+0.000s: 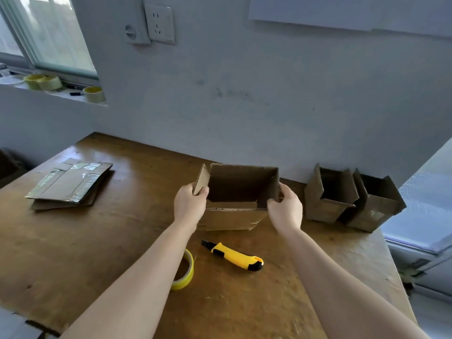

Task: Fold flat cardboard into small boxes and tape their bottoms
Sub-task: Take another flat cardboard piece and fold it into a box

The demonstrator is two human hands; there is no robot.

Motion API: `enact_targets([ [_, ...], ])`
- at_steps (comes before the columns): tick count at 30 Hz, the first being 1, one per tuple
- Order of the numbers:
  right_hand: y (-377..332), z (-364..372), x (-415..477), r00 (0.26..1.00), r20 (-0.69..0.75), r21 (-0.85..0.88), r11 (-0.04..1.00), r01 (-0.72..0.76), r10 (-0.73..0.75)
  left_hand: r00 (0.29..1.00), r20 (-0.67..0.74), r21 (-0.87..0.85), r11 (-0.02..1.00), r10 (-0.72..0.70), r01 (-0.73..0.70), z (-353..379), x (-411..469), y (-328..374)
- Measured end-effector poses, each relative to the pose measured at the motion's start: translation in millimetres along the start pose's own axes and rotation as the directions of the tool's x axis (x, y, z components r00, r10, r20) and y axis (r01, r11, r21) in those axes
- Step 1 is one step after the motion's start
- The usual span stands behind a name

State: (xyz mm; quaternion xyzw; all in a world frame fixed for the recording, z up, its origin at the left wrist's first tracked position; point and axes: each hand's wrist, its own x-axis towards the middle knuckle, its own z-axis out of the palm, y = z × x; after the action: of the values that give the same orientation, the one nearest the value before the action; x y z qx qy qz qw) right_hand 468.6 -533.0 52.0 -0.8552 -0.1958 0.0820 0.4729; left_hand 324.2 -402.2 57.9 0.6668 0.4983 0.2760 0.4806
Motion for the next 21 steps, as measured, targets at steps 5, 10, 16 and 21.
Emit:
enact_targets([
  [5,2,4,6,0.990,0.031,-0.192,0.971,0.143,-0.140,0.997,-0.022,0.131,0.988,0.080,-0.077,4,24,-4],
  [10,5,7,17,0.980,0.152,-0.276,0.947,0.164,-0.125,0.968,0.041,0.289,0.924,0.249,-0.250,9,40,-6],
  [16,1,21,31,0.965,0.229,-0.307,0.932,0.194,-0.125,0.845,0.421,0.352,0.800,0.329,-0.487,8,51,-12],
  [21,-3,29,44,0.927,0.357,-0.364,0.896,0.253,-0.116,0.746,0.662,0.556,0.620,0.072,-0.553,0,65,-4],
])
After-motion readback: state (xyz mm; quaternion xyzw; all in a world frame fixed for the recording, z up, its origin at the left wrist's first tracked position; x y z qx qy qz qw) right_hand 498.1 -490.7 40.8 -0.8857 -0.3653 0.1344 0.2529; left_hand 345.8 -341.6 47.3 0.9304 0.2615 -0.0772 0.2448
